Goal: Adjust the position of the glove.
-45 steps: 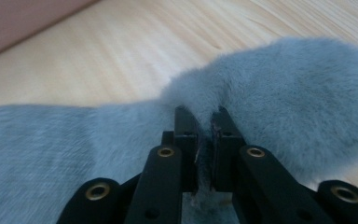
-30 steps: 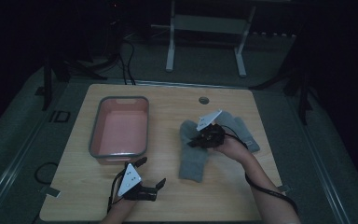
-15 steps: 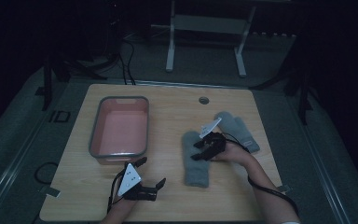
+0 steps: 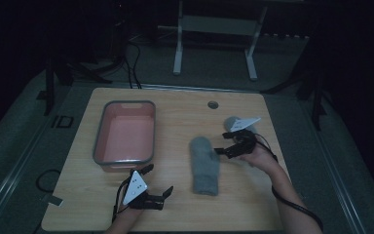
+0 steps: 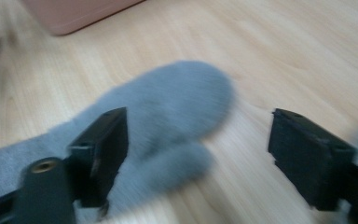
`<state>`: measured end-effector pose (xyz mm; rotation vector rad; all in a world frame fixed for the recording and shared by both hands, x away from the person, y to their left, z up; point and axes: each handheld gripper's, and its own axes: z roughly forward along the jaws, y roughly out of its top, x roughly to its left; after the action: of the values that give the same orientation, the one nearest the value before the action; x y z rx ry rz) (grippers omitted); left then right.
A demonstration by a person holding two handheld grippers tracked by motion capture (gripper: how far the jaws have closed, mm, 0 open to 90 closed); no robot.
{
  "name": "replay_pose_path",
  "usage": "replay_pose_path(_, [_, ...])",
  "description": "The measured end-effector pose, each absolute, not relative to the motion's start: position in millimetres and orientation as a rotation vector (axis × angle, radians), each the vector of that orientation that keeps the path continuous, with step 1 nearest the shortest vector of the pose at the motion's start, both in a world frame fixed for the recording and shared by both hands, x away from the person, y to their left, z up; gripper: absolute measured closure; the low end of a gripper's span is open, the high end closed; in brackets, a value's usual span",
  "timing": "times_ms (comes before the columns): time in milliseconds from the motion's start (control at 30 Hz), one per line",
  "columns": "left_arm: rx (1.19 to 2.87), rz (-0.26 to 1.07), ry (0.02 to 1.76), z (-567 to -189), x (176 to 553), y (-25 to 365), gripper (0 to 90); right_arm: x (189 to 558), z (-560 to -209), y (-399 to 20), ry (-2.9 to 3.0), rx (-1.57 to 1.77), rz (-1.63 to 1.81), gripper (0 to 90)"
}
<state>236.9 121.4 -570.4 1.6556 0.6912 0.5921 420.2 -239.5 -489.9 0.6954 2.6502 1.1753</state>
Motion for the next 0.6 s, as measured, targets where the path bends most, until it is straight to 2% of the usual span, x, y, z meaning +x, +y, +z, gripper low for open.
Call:
replay_pose_path(100, [1.655,0.595,0.691,-570.5,236.8,121.2,1.0,423.4,-481.0,-264.9,2.595,0.802,1.176,31.7])
replay_pose_path(233, [1.655,0.596,0.694,-570.4,236.5,121.2,1.0,426.2,-476.1,-294.9,2.463,0.948,1.105,29.4])
replay_pose_path(267, [1.655,0.596,0.694,-570.4,236.6,121.2,1.0,427.3,-476.2,-301.5,2.443,0.968,1.081,34.3])
replay_pose_path(433, [1.653,0.599,0.696,-570.5,236.5,121.3,1.0,441.1,-488.3,-326.6,2.396,1.093,0.992,43.5])
replay_pose_path(600, [1.648,0.598,0.703,-570.5,236.4,121.9,1.0,455.2,-504.4,-332.9,2.412,1.137,0.977,46.1])
